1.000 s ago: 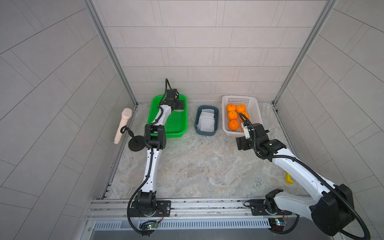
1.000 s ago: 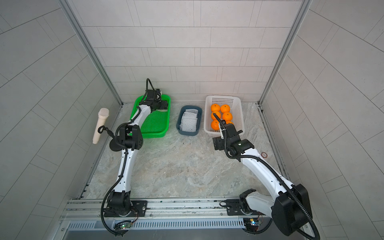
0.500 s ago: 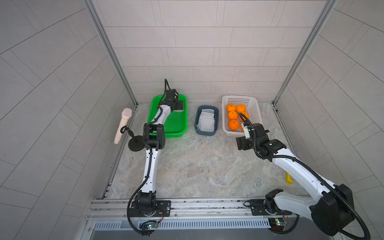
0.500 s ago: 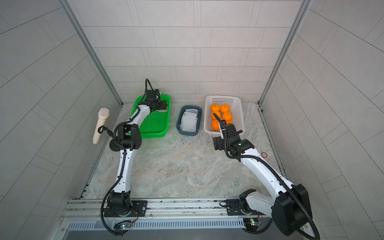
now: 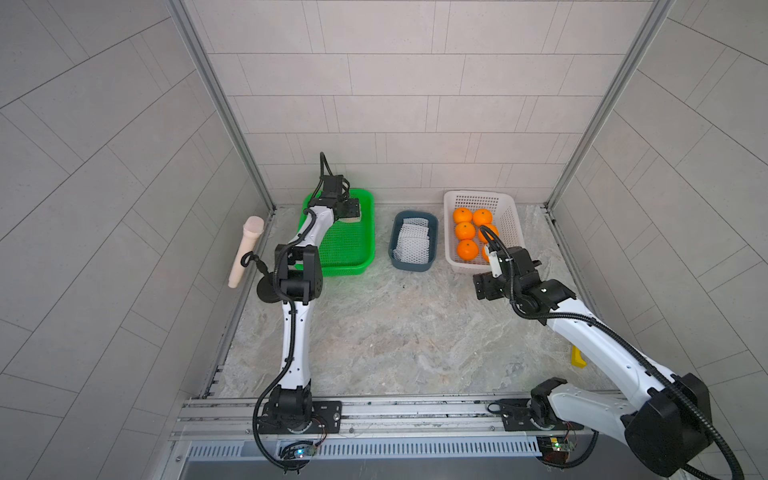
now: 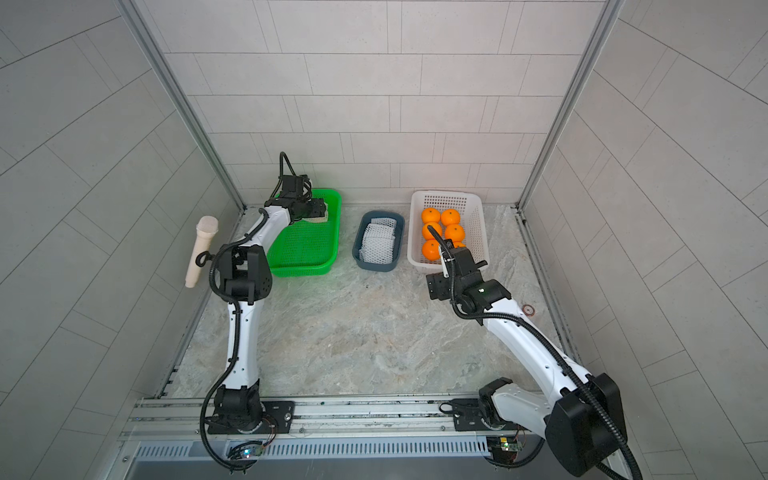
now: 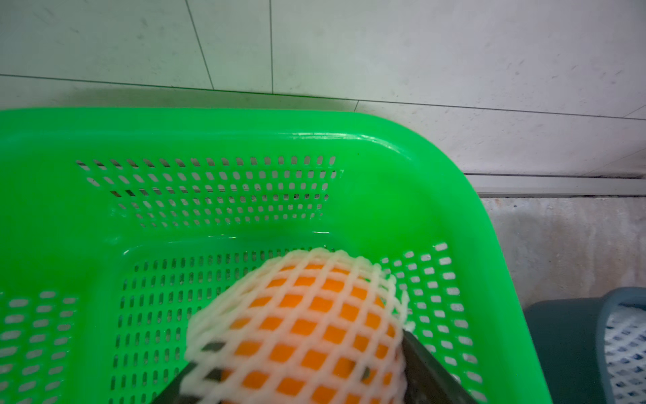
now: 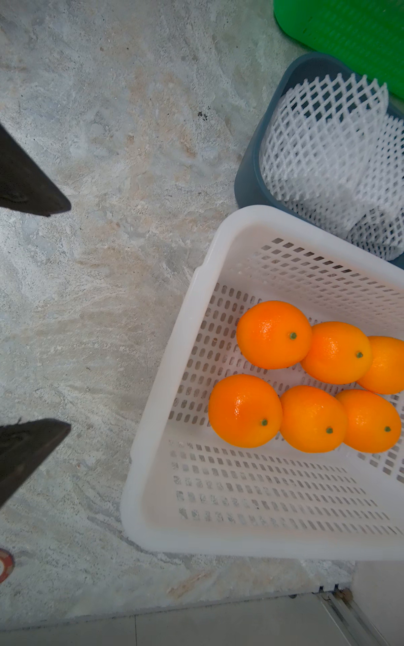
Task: Remove foam nets from oranges
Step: Pick up the orange from the basket.
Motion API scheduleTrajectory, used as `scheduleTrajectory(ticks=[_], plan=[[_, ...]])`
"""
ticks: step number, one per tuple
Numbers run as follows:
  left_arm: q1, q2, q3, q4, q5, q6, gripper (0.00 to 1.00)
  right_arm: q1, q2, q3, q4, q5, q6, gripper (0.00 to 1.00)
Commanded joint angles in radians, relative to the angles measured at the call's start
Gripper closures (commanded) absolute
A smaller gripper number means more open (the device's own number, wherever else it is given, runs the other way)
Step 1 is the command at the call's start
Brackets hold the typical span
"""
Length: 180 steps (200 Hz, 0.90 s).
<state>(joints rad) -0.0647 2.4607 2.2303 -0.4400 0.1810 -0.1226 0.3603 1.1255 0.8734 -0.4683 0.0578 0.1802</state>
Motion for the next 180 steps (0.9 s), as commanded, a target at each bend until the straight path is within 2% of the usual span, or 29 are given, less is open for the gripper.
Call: scheduleTrajectory(ticks=[1, 48, 112, 115, 118, 121, 180], plan=[[0.008, -0.035, -0.038, -0.037, 0.026, 0.0, 0.3, 0.006, -0.023, -0.003, 0.004, 0.01, -0.001, 0.08], [0.011, -0.028, -0.091, -0.044, 0.044, 0.0, 0.25, 0.006, -0.02, -0.005, 0.005, 0.01, -0.001, 0.08], [0.011, -0.052, -0.149, -0.008, -0.006, 0.0, 0.15, 0.006, -0.022, -0.006, 0.003, 0.011, 0.0, 0.08], [0.01, -0.054, -0.154, -0.003, -0.009, 0.001, 0.12, 0.006, -0.022, -0.005, 0.002, 0.011, -0.001, 0.08], [0.01, -0.057, -0.16, 0.0, -0.011, 0.0, 0.02, 0.006, -0.023, -0.006, 0.002, 0.011, 0.0, 0.08], [0.01, -0.061, -0.166, 0.005, -0.013, 0.0, 0.0, 0.006, -0.022, -0.007, 0.002, 0.01, 0.0, 0.08], [0.01, -0.098, -0.236, 0.059, -0.048, 0.018, 0.0, 0.006, -0.015, -0.006, 0.007, 0.011, -0.001, 0.08]])
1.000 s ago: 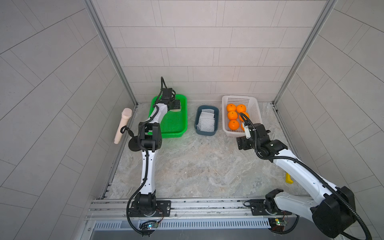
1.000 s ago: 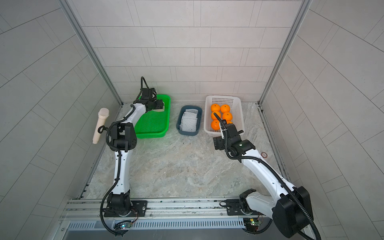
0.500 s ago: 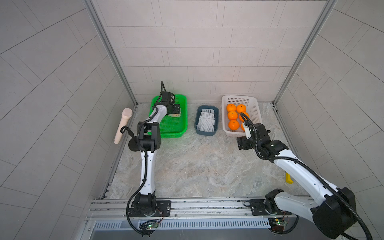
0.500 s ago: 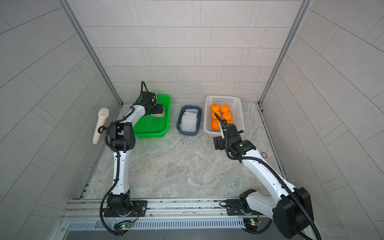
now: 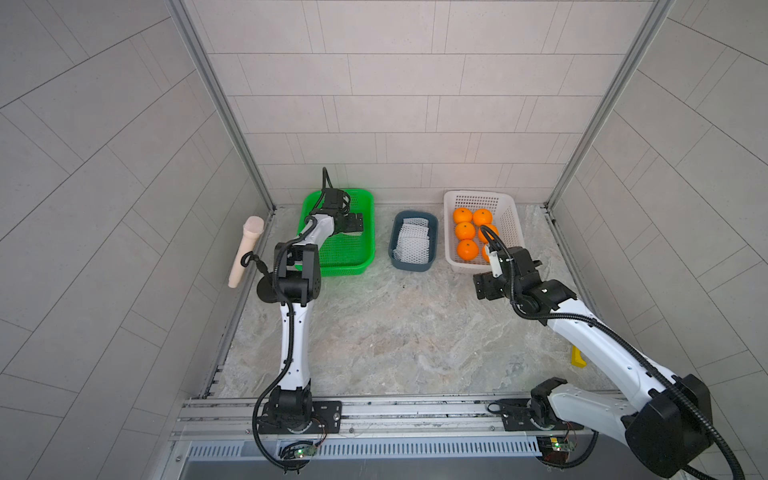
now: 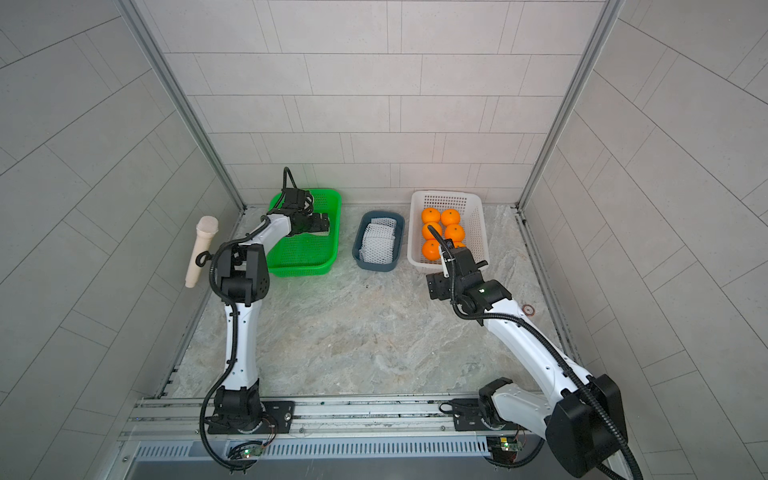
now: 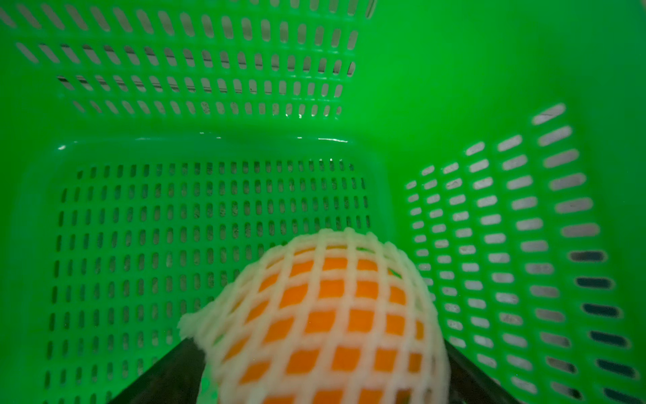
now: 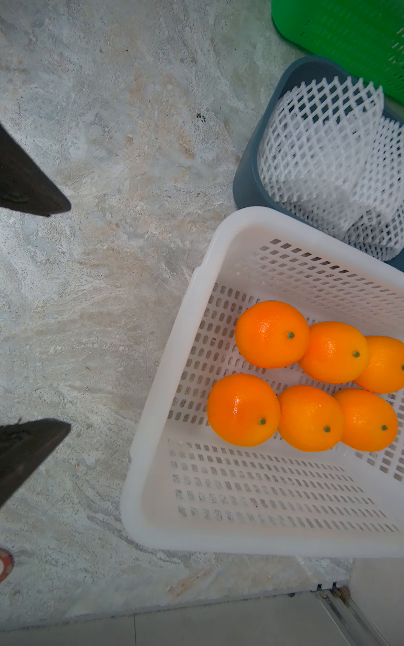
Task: Remove foam nets from oranges
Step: Pick up the orange from the basket.
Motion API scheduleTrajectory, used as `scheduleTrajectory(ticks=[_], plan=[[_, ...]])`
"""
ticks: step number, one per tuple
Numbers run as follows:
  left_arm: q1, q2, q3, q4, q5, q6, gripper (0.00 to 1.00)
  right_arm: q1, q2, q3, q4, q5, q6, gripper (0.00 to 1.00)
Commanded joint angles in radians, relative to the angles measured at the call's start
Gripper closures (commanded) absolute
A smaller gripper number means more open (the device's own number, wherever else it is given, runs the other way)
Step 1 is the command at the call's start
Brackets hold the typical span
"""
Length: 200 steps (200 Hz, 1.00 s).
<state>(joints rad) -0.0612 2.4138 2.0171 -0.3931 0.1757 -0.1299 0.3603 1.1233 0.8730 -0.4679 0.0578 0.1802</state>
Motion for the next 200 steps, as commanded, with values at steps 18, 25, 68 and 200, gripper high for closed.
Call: scheduleTrajectory(ticks=[18, 25, 68, 200], plan=[[0.006, -0.067, -0.045, 0.029, -0.043, 0.032, 0.0, 0.006, -0.014, -0.006, 0.007, 0.011, -0.001, 0.08], [0.007, -0.078, -0.061, 0.045, -0.04, 0.032, 0.0, 0.006, -0.013, -0.006, 0.005, 0.011, -0.001, 0.08], [0.007, -0.077, -0.052, 0.033, -0.027, 0.026, 0.0, 0.006, -0.014, -0.004, 0.005, 0.011, -0.001, 0.08], [0.006, -0.191, -0.191, 0.154, -0.014, 0.014, 0.0, 0.006, -0.022, -0.008, 0.005, 0.011, 0.002, 0.08]])
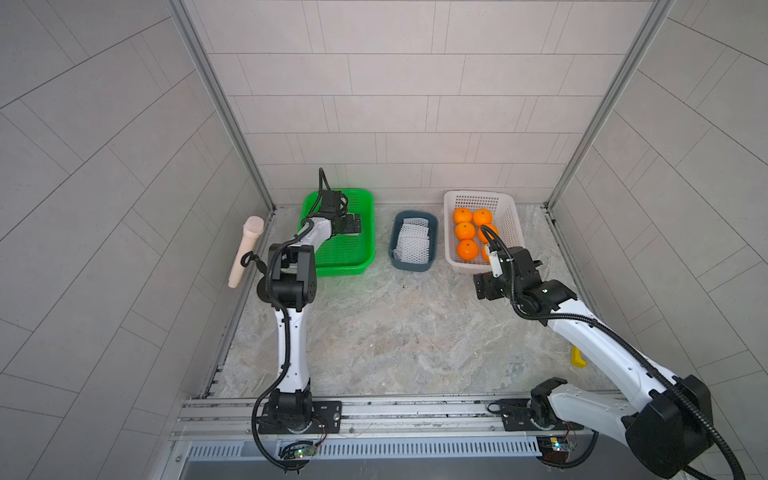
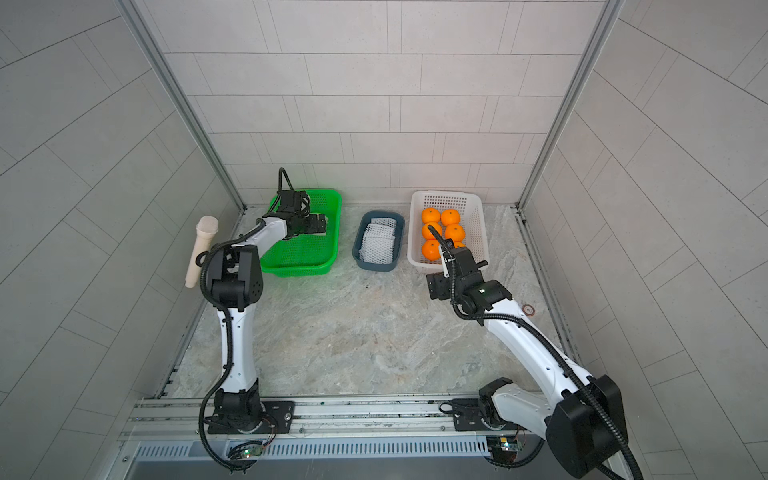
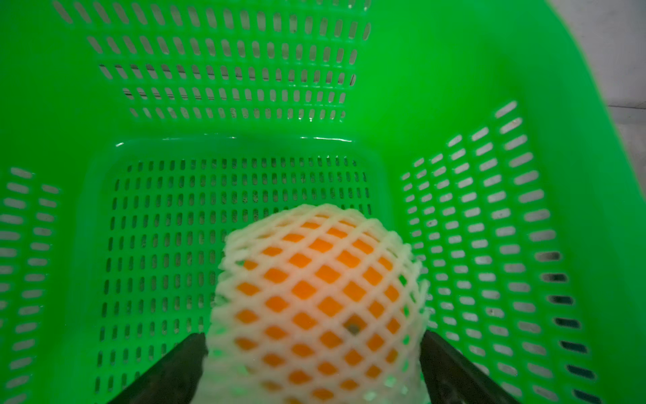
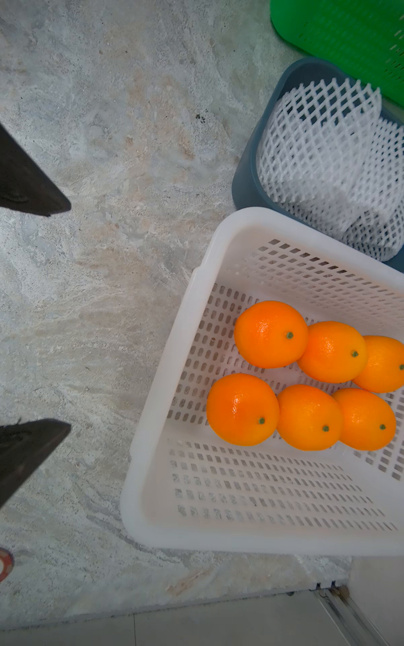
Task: Remove foam nets from oranges
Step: Pick up the orange from the basket.
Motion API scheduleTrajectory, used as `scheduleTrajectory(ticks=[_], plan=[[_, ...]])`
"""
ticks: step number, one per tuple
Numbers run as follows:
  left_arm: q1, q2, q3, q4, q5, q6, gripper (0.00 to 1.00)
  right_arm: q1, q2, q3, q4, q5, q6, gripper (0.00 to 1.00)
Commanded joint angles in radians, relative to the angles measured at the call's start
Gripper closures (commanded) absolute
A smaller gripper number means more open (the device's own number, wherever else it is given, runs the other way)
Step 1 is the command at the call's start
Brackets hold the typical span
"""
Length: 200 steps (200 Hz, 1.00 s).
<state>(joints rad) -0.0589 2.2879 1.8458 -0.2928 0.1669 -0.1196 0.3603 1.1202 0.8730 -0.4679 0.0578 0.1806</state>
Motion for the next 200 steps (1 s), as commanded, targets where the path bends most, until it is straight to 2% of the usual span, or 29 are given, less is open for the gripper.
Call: scheduleTrajectory(ticks=[1, 67, 148, 200], plan=[[0.004, -0.066, -0.02, 0.054, -0.005, 0.004, 0.0, 0.006, -0.019, -0.007, 0.005, 0.011, 0.0, 0.08], [0.0, 0.012, 0.076, -0.016, 0.025, 0.037, 0.0, 0.006, -0.008, 0.0, 0.006, 0.012, -0.002, 0.07], [-0.013, 0.177, 0.301, -0.142, -0.014, 0.057, 0.0, 0.006, 0.005, 0.004, 0.003, 0.017, -0.004, 0.08], [-0.024, 0.211, 0.355, -0.194, -0.067, 0.06, 0.0, 0.006, 0.0, 0.0, 0.003, 0.017, -0.003, 0.08]])
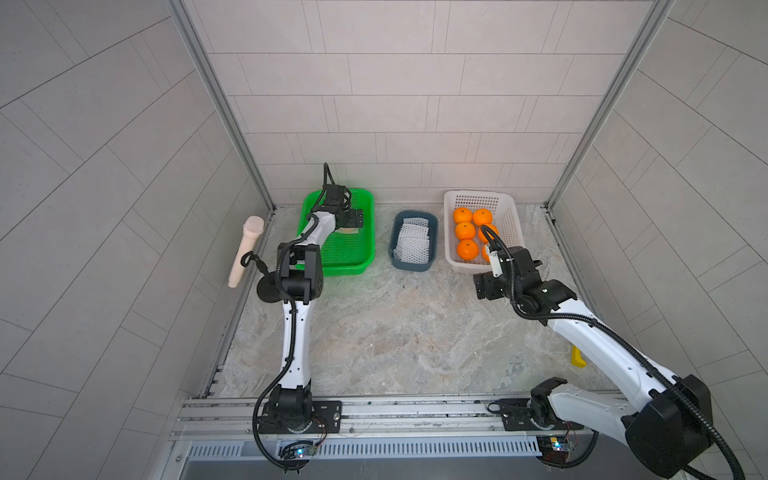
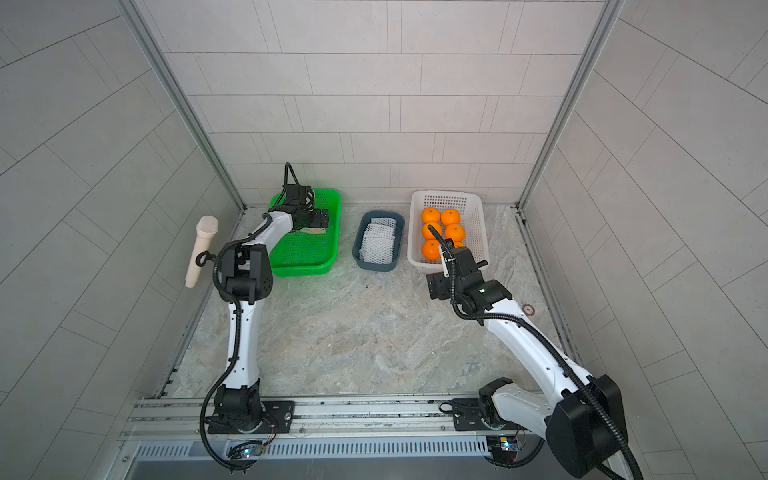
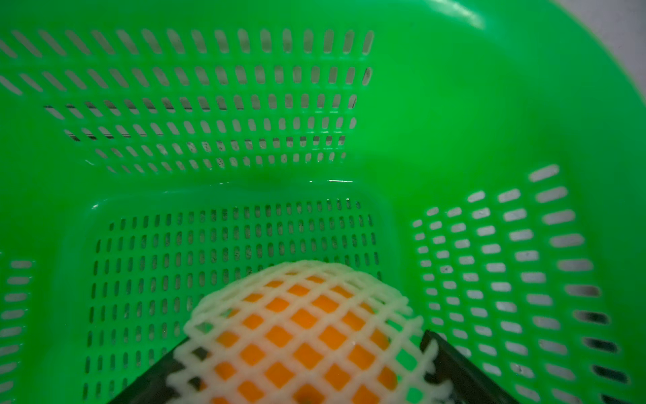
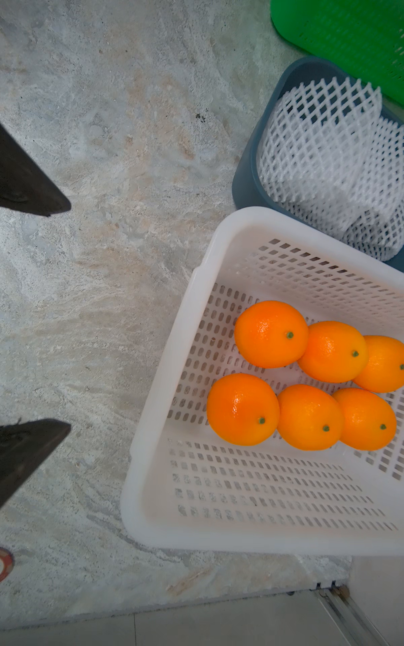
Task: Remove foam nets from oranges
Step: Pick up the orange from the basket.
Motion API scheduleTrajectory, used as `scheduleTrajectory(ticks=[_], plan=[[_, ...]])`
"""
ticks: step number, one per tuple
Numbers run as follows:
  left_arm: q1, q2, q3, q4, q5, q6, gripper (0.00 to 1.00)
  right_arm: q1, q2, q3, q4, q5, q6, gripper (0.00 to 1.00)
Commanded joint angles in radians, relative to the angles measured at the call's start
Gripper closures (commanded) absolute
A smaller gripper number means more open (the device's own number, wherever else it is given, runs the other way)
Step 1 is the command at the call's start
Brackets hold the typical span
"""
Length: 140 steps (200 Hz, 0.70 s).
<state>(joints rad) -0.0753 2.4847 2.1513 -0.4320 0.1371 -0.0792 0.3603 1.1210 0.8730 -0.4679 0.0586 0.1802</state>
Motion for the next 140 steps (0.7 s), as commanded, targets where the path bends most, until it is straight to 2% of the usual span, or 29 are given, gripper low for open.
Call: scheduleTrajectory(ticks=[1, 44, 140], plan=[[-0.007, 0.015, 0.051, -0.058, -0.039, 0.021, 0.0, 0.006, -0.002, 0.0, 0.003, 0.017, -0.002, 0.08], [-0.013, 0.047, 0.127, -0.157, -0.072, 0.037, 0.01, 0.006, -0.01, -0.004, 0.005, 0.014, -0.001, 0.08], [-0.017, 0.094, 0.213, -0.248, -0.103, 0.059, 0.05, 0.006, -0.027, -0.009, 0.002, 0.023, 0.004, 0.08]])
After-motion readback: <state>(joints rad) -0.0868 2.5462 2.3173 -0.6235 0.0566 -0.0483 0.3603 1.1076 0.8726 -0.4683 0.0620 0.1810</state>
